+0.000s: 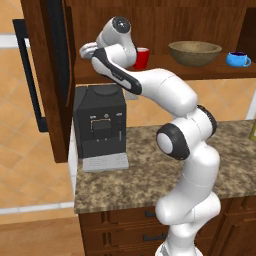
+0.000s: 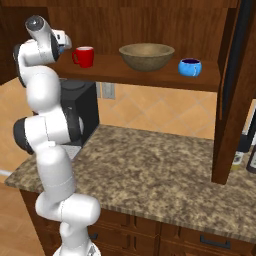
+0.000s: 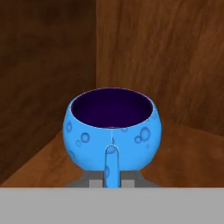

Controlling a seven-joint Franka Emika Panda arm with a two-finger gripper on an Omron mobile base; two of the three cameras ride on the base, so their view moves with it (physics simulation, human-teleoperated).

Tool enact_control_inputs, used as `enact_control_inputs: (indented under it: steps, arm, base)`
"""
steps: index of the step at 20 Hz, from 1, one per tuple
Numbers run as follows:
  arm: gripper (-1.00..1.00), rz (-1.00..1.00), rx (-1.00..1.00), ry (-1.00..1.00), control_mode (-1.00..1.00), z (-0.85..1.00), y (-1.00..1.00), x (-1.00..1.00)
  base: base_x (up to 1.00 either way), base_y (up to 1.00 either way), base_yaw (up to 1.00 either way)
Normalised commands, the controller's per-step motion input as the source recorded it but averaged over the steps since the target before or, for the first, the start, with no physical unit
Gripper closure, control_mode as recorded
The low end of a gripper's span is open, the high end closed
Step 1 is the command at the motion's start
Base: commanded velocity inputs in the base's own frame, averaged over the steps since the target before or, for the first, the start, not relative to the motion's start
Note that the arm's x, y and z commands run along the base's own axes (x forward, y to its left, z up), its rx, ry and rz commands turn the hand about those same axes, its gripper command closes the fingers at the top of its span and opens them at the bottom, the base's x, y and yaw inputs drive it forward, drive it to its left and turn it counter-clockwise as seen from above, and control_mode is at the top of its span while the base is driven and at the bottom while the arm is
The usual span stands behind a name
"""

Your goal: Gather all objects into one cabinet and sort the glasses and bowls to opposite sides.

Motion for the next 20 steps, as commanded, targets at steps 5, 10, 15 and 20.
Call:
enact_control_inputs:
  steps: [5, 10, 15, 20]
  arm:
    - [1.0, 0.0, 0.0, 0.0, -1.0, -0.23, 0.1, 0.16]
    - [1.0, 0.0, 0.0, 0.0, -1.0, -0.2, 0.1, 0.2]
    - [1.0, 0.0, 0.0, 0.0, -1.0, -0.1, 0.03, 0.13]
    - [-1.0, 0.0, 0.0, 0.0, -1.0, -0.01, 0.0, 0.17]
  base:
    - [0.0, 0.0, 0.0]
    - [0.0, 0.0, 0.0]
    - [0.0, 0.0, 0.0]
    - [0.0, 0.0, 0.0]
